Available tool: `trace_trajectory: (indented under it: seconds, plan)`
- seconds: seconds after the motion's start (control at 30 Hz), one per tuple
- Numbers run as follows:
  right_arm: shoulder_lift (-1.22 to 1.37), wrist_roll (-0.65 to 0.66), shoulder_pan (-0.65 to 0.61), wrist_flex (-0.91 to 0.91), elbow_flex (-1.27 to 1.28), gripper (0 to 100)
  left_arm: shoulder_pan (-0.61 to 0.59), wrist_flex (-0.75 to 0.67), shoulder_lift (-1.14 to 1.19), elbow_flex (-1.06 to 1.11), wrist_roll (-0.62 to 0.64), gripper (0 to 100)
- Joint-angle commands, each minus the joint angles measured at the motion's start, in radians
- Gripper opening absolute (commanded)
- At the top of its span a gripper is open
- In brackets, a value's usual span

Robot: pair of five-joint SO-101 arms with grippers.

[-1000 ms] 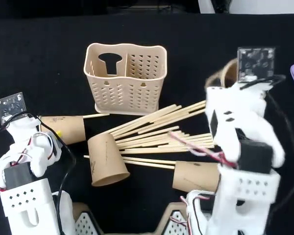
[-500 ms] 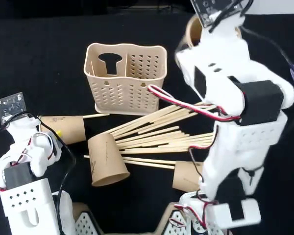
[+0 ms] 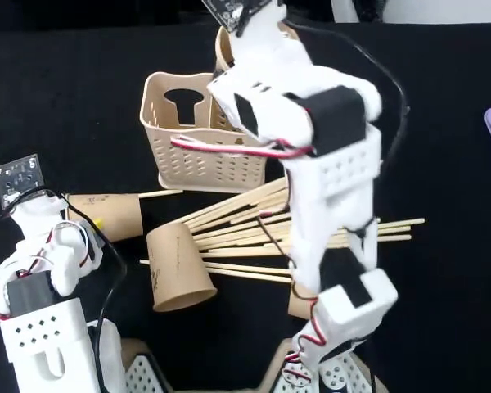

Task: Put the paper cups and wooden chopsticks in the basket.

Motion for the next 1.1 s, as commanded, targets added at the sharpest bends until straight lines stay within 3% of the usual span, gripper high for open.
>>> trace_trajectory:
  seconds: [0.0, 0.53, 0.77, 1.07]
  plan:
    - [0.022, 0.008, -0.015, -0.017, -0.039, 1.1, -0.007, -0.02, -0.008, -0.007, 0.005, 24]
    - [0.148, 0.132, -0.017, 0.026, -0.039, 1.5, -0.008, -0.018, -0.009, -0.007, 0.005, 24]
    - [0.128, 0.13, -0.032, 0.038, -0.048, 24.0, -0.007, -0.018, -0.008, -0.007, 0.005, 24]
    - [-0.131, 0.038, -0.043, 0.041, -0.038, 25.4, -0.007, -0.018, -0.008, -0.007, 0.005, 24]
